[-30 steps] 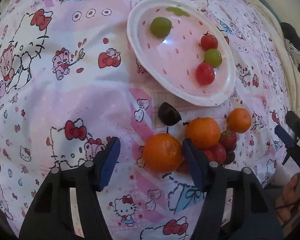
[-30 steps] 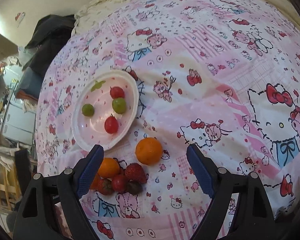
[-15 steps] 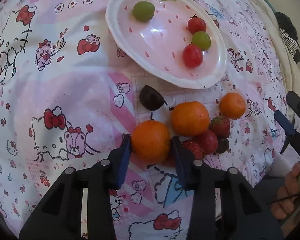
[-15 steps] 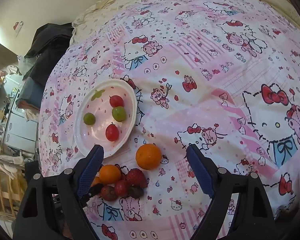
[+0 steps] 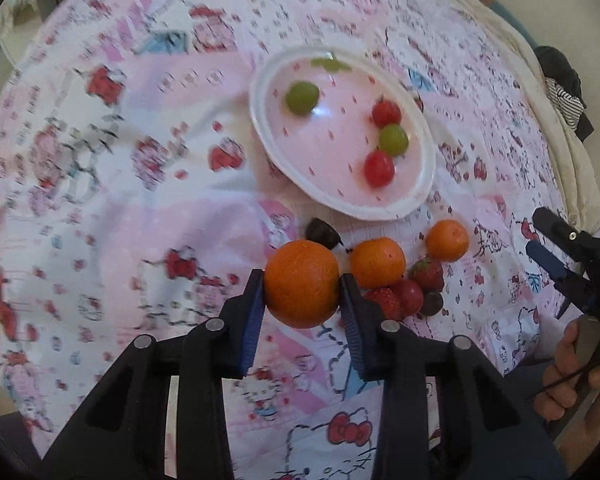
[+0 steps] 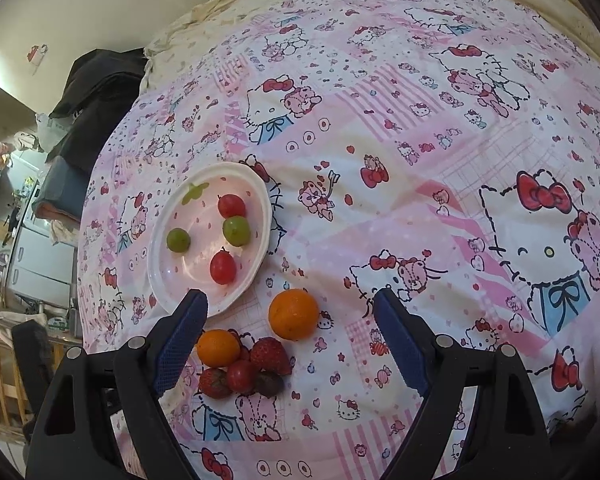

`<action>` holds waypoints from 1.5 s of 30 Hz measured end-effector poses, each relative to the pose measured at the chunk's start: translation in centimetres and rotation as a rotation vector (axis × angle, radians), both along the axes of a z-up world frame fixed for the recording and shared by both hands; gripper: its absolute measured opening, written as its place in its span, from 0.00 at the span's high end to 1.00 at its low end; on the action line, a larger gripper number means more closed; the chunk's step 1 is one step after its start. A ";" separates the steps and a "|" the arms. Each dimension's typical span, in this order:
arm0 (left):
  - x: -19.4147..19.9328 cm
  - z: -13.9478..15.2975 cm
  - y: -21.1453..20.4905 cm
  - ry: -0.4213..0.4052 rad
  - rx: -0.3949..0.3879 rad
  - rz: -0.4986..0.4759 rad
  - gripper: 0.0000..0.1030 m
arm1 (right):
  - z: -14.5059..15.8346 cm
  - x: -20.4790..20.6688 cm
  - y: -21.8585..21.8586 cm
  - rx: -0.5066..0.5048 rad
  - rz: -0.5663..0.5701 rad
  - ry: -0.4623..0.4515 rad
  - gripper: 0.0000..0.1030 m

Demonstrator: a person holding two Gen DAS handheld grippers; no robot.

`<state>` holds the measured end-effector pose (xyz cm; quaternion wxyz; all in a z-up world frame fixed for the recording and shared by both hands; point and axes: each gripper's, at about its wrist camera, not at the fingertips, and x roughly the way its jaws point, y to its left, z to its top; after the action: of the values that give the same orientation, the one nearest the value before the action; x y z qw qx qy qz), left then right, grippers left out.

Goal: Organize fruits
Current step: 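Grasp the orange with the left gripper and lift it, then hold the orange in the left gripper while the right grasps a dark plum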

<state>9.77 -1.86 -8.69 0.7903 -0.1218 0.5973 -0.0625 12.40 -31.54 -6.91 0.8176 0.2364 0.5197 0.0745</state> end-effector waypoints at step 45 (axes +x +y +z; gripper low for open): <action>-1.5 4.5 3.3 -0.115 0.030 0.047 0.68 | -7.3 -0.8 7.1 -0.026 0.331 0.331 0.63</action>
<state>8.23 1.42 -4.17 0.8263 -0.1203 0.5487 -0.0418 11.60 -24.40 -14.24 0.7009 0.1467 0.6792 0.1611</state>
